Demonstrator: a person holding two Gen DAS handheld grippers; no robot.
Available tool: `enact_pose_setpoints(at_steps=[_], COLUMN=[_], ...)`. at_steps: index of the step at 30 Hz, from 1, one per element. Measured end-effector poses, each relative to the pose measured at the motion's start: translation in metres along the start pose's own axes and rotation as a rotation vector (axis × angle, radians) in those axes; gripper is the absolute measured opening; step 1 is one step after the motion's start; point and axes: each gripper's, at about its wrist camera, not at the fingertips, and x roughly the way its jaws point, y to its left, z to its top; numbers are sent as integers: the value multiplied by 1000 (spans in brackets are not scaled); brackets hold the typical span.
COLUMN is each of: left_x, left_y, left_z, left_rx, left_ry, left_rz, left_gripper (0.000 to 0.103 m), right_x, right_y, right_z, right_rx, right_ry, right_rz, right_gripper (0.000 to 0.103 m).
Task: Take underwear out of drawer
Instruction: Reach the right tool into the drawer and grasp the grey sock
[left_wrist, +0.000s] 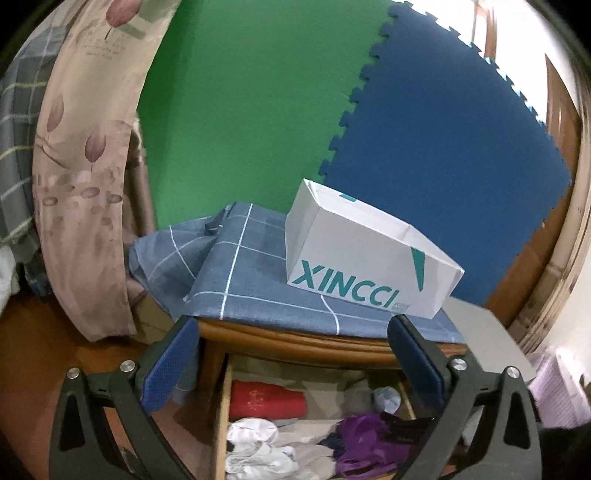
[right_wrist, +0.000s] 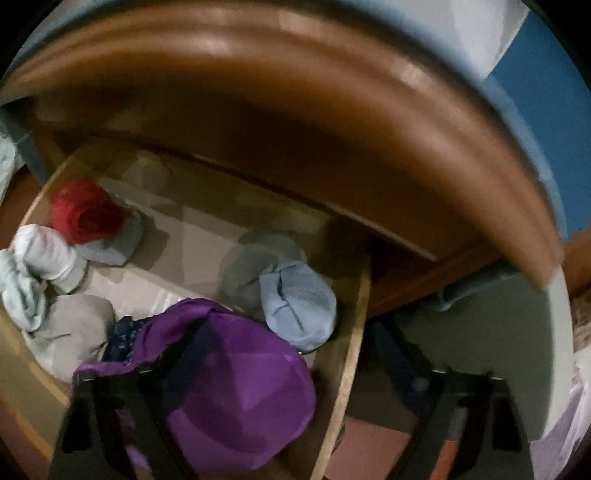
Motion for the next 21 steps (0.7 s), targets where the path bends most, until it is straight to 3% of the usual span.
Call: enact_pose_setpoints(at_steps=[1, 3, 8, 10, 17, 21], left_x=[2, 7, 6, 9, 17, 26], left_y=[0, -1, -10, -11, -10, -13], left_z=[0, -1, -2, -3, -7, -14], left_rx=[-6, -22, 30, 28, 42, 69], left_ry=[8, 32, 11, 19, 39, 68], left_rz=[-8, -23, -28, -27, 10, 37], left_gripper=[101, 101, 101, 101, 101, 101], right_x=[7, 24, 31, 30, -22, -73], right_y=[1, 1, 0, -1, -8, -11], right_z=[2, 1, 7, 8, -15, -25], right_rx=[-16, -39, -46, -59, 2, 71], right_ry=[23, 82, 64, 57, -52, -147], right_rz=[-2, 3, -1, 24, 32, 55], right_gripper=[52, 40, 31, 18, 12, 12])
